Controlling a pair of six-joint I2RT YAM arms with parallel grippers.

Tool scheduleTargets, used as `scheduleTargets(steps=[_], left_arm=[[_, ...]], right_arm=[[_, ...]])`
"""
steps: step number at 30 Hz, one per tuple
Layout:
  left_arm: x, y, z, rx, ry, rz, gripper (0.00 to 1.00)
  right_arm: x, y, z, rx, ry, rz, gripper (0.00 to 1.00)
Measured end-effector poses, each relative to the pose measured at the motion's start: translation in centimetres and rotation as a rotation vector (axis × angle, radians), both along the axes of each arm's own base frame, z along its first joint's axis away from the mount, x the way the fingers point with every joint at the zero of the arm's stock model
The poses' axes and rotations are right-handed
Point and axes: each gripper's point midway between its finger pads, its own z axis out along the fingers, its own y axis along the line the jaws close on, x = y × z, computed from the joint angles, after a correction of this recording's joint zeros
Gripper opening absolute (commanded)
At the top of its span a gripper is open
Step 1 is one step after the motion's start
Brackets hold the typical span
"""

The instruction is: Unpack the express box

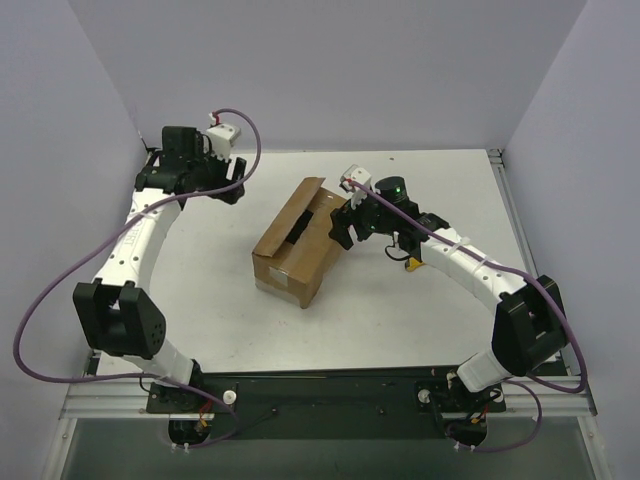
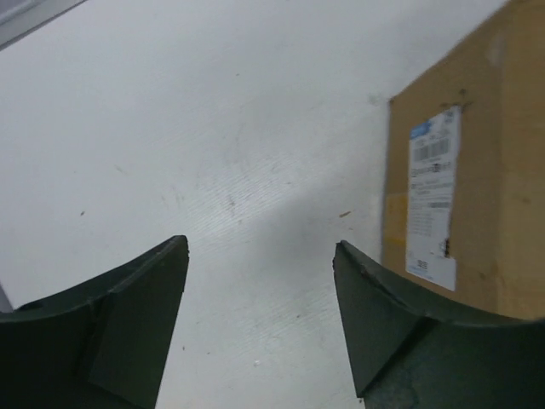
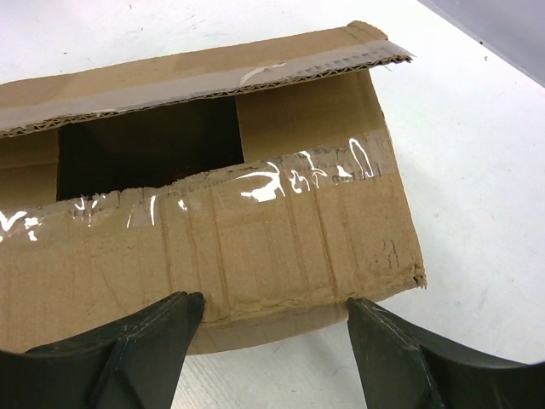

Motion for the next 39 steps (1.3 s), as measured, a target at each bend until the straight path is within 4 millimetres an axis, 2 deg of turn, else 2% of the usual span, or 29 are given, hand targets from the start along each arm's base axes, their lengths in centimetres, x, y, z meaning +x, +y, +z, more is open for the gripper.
scheduleTargets(steps=[2,5,9,12,17,21,24,25,27,30,32,36,39], left_arm=[[-0.7,-2.4,0.9,-0.067,-0.015,-0.099,0.97],[-2.4,-6.1,2.7,-0.123,-0.066,-0.219,0.97],[-5.9,-12.1,3.8,-0.143,-0.102,-0.375,0.97],[-7.9,-15.2,2.9,-0.132,-0.086,-0.452,0.97],[-9.0,-17.1,0.6,-0.047,-0.065,-0.491,0.97],[-8.5,-17.5,-1.0,0.072,-0.077,-0.474,0.97],[-7.2,-16.4,-1.9,0.147,-0.082,-0.414,0.93],[-6.7,-15.8,-2.0,0.163,-0.084,-0.390,0.91],[-5.5,-14.5,-1.5,0.165,-0.090,-0.338,0.81],[-3.1,-12.1,0.4,0.119,-0.109,-0.249,0.61],[-1.4,-10.2,1.7,0.054,-0.112,-0.194,0.54],[0.3,-7.5,2.6,-0.075,-0.087,-0.144,0.49],[0.1,-7.6,1.7,-0.188,-0.017,-0.165,0.48]], right_arm=[[0.0,0.0,0.0,0.000,0.001,0.000,0.73],[0.0,0.0,0.0,0.000,0.001,0.000,0.73],[0.0,0.0,0.0,-0.001,0.001,0.000,0.73],[0.0,0.0,0.0,-0.001,0.002,0.000,0.73],[0.0,0.0,0.0,-0.003,0.004,0.000,0.73],[0.0,0.0,0.0,-0.003,0.004,0.000,0.74],[0.0,0.0,0.0,-0.003,0.004,0.000,0.74],[0.0,-0.1,0.0,-0.003,0.004,-0.001,0.74],[0.0,-0.1,0.0,-0.002,0.003,-0.001,0.74],[0.0,-0.1,0.0,-0.004,0.007,-0.002,0.74],[0.0,-0.1,0.0,-0.004,0.008,-0.002,0.73],[0.2,-0.1,-0.1,-0.005,0.012,-0.004,0.73],[0.3,0.0,-0.1,-0.004,0.017,0.001,0.74]])
